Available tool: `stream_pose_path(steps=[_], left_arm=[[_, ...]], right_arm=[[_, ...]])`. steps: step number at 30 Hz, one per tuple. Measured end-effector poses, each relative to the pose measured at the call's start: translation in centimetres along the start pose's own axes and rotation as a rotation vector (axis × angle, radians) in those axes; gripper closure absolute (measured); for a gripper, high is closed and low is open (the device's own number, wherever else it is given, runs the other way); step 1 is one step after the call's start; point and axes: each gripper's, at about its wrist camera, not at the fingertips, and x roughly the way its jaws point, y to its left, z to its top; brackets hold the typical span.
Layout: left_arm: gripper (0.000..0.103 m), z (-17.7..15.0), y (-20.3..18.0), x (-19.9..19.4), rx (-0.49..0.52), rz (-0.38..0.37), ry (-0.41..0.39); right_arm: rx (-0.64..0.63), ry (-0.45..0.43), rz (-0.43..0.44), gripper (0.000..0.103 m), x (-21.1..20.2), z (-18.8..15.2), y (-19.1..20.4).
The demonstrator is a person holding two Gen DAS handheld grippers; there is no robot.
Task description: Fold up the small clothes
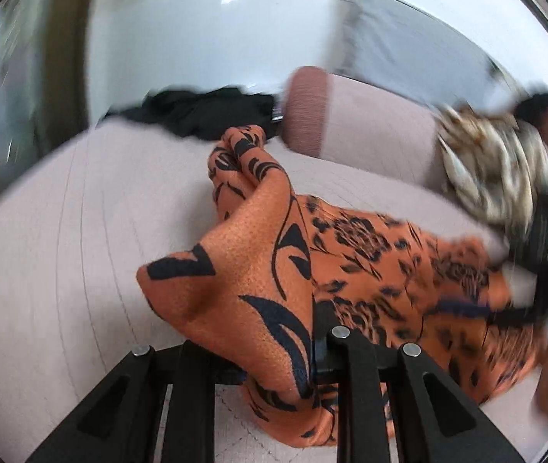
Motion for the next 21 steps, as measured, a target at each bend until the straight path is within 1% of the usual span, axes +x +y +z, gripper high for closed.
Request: stream_pose_path(steps=[1,2,3,4,5,6,7,8,10,12,13,15,16,19,20,21], left_arm=[[0.082,-0.2,-0.7,-0.1,0.034,0.0,-0.003],[0.082,-0.5,-1.6,-0.2,0.075,-0.008,-0.003],[0.082,-0.7,-2.4,-0.3,0.11,-0.011,-0.003],[0.083,-0.9,-2.8,-0.5,0.137,-0.011,-0.006],[0.083,-1.2,-3.7,-0.6,0.193,-0.007,-0.013],[0.083,-1.6,-4.3,-0.7,0.229,-0.008,-0.016],[0.083,-2.0,-4.9,-0.8,0.265,-0.014,-0.013],[0.083,-2.4,-5.5,-0.8,0.302,-0.019,-0.01],[0.083,-3.5,-6.7,-0.8,0.385,-0.019,-0.01],[0.083,-4.3,-7.5,-1.0,0.443,-0.023,-0.014],[0.083,-4.7,-7.8,-1.1,0.465,-0.029,-0.014],[0.083,-5.0,-8.1,-1.2,0.486,-0.036,-0.007],[0.083,-5.1,-8.3,-1.1,0.495,-0.036,-0.007],[0.083,-5.2,-8.4,-1.3,0.516,-0.034,-0.015],[0.083,-5.1,-8.3,-1.3,0.514,-0.037,-0.014],[0.083,-5.1,-8.1,-1.3,0.508,-0.04,-0.013]], right_arm=[[-0.013,-0.02,0.034,0.031,-0.6,1.0,0.5],[-0.028,-0.044,0.053,0.026,-0.9,1.7,0.9],[-0.05,-0.068,0.074,0.026,-1.4,2.6,1.6],[-0.053,-0.07,0.092,0.026,-1.5,3.3,2.1],[-0.049,-0.063,0.137,0.026,-1.5,4.1,2.7],[-0.051,-0.055,0.161,0.026,-1.5,4.4,3.2],[-0.072,-0.045,0.178,0.026,-1.6,4.9,4.1],[-0.096,-0.043,0.177,0.026,-1.6,5.1,4.9],[-0.147,-0.031,0.166,0.026,-1.5,5.2,6.1],[-0.167,-0.02,0.152,0.026,-1.1,5.0,6.9],[-0.168,-0.007,0.116,0.026,-0.6,4.9,7.0],[-0.17,0.005,0.045,0.026,0.3,4.8,6.8],[-0.163,0.007,0.025,0.026,0.7,4.7,6.3],[-0.089,0.02,0.01,0.026,2.1,5.0,4.6],[-0.077,0.019,-0.024,0.026,2.2,5.3,3.9],[-0.079,-0.009,-0.062,0.026,1.8,5.6,3.2]])
